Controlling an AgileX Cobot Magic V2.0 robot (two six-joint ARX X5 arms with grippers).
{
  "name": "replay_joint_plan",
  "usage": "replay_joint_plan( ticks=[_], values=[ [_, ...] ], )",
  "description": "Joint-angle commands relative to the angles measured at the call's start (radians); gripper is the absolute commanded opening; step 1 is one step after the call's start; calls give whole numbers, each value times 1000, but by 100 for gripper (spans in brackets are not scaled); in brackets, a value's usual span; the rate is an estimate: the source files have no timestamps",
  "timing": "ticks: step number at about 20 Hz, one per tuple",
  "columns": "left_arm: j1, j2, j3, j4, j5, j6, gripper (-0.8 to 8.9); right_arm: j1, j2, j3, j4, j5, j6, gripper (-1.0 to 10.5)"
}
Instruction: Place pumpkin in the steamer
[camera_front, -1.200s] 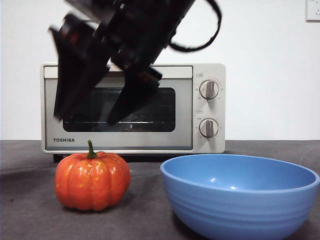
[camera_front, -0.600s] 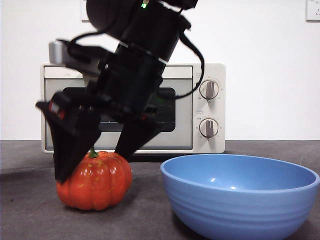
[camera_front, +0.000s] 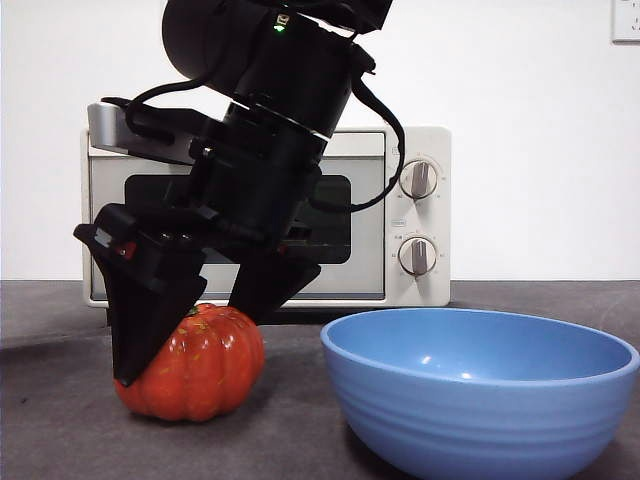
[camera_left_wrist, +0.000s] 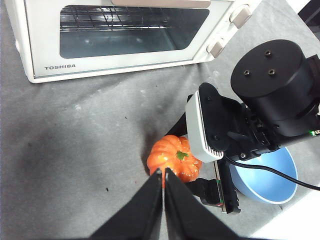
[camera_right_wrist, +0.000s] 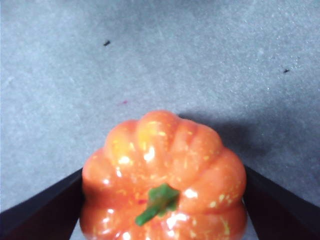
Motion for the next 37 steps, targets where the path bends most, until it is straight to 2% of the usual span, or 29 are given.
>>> replay_joint_plan(
  ticks=[1,9,20,28,37],
  values=[
    [-2,5,21,6,5,14,15,15,27,21,-5,1,4,353],
    [-2,5,21,7,5,14,15,15,-40,77,-51,19,20,354],
    [-2,5,21,7,5,14,15,-39,-395,76,-291,21,48,354],
    [-2,5,21,7,5,22,15,-90,-592,-214,-251,19,80,354],
    [-2,5,21,7,5,22,15,-88,-601,-470,-115,21,108,355]
  ],
)
